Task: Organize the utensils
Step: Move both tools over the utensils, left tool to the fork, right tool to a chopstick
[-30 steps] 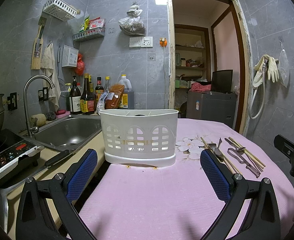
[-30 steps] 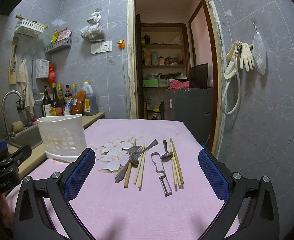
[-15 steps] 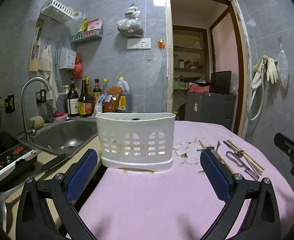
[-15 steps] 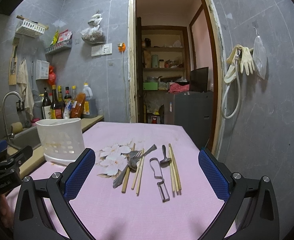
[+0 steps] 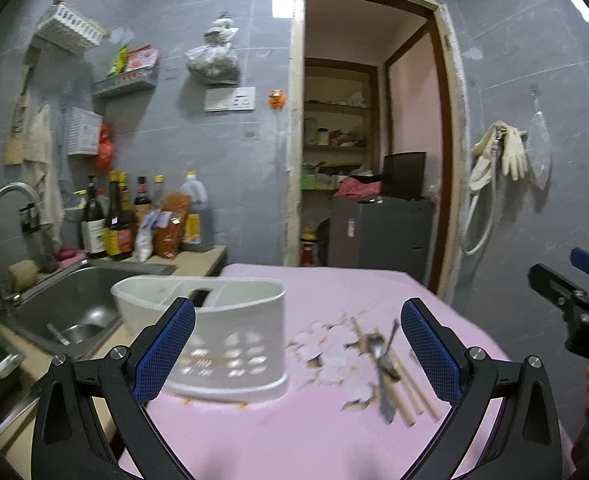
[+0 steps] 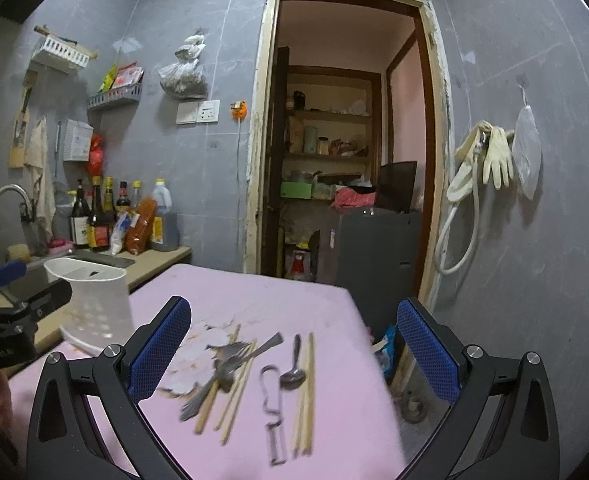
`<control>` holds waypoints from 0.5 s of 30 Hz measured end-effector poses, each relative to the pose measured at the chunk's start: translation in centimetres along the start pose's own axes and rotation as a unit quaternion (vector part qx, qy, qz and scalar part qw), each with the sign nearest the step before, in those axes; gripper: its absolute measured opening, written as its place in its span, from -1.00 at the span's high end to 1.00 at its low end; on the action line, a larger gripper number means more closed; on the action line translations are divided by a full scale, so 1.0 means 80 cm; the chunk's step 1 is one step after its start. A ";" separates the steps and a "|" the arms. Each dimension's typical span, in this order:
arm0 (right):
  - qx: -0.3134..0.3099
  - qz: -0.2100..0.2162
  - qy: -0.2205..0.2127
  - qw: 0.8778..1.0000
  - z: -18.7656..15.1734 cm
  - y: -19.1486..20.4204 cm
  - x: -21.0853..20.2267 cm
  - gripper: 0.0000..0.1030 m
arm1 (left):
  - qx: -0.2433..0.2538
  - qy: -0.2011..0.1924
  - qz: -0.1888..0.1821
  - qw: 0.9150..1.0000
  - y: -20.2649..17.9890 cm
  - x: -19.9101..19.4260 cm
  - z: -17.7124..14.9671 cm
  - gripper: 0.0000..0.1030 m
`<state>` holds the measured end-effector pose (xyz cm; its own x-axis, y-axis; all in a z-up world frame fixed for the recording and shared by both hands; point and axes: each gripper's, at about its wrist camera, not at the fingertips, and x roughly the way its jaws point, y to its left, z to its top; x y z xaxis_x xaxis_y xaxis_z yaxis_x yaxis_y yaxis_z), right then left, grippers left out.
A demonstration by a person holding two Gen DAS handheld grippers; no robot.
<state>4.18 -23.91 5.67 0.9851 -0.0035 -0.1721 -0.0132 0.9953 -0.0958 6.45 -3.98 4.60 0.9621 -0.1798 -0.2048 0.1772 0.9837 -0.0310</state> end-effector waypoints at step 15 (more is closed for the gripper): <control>0.015 0.021 0.083 0.996 0.005 -0.057 0.106 -0.98 | 0.009 0.079 -0.072 0.994 -0.042 0.125 0.017 -0.96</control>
<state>12.70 -28.47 5.05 0.9417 0.0249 -0.3354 -0.0461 0.9974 -0.0555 15.76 -9.07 3.98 0.8826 -0.3132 -0.3505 0.3151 0.9476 -0.0531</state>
